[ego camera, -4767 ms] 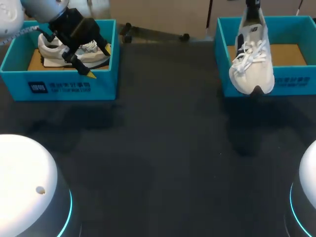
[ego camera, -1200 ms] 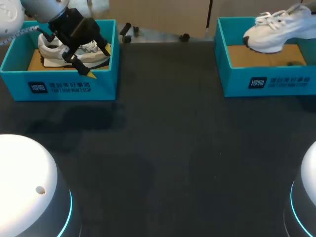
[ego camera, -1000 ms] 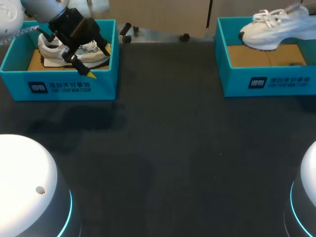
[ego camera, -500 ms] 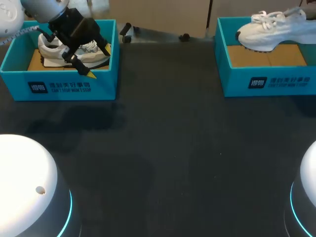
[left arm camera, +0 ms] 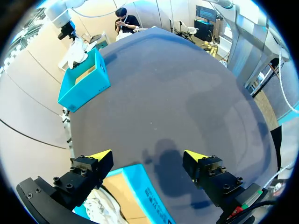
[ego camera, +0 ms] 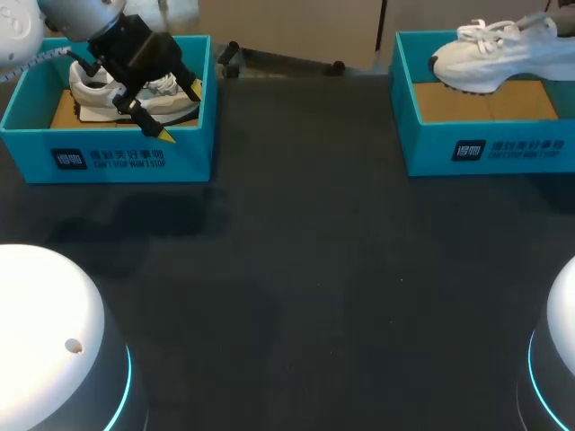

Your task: Take the shoe out of the shoebox, open the shoe tongue, remove and reinsert the insole, then place the shoe into the shoebox

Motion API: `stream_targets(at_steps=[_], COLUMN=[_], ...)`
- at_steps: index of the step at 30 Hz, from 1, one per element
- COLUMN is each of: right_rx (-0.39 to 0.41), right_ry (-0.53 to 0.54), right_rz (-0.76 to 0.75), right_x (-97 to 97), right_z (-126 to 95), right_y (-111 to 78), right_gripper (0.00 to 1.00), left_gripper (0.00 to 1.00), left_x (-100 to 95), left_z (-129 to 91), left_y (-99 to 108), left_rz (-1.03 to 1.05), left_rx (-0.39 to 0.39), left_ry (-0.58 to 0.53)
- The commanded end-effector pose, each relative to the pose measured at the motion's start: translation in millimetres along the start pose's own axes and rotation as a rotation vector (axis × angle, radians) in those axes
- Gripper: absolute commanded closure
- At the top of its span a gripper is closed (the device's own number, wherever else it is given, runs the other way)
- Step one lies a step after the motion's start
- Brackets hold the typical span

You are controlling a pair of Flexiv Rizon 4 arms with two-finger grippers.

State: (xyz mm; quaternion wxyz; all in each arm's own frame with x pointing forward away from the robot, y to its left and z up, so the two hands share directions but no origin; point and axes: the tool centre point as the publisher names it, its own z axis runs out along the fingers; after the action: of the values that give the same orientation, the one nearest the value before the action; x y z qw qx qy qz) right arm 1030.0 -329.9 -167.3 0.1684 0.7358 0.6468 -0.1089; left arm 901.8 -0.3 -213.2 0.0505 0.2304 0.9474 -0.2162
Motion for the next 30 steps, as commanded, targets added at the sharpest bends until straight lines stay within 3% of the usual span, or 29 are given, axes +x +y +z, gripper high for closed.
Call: stream_targets(at_steps=[1, 30], right_rx=[-0.007, -0.036], right_ry=[-0.001, -0.022], right_rz=[0.009, 0.034], right_x=[0.3, 15.2], right_z=[4, 66], right_y=[2.3, 39.2], right_gripper=[1.0, 1.0], left_gripper=[0.0, 0.0], left_x=[0.2, 0.2], left_z=[0, 0], left_y=[0, 0], left_rz=[0.0, 0.0], left_rx=[-0.002, -0.002], left_ry=[0.001, 0.001])
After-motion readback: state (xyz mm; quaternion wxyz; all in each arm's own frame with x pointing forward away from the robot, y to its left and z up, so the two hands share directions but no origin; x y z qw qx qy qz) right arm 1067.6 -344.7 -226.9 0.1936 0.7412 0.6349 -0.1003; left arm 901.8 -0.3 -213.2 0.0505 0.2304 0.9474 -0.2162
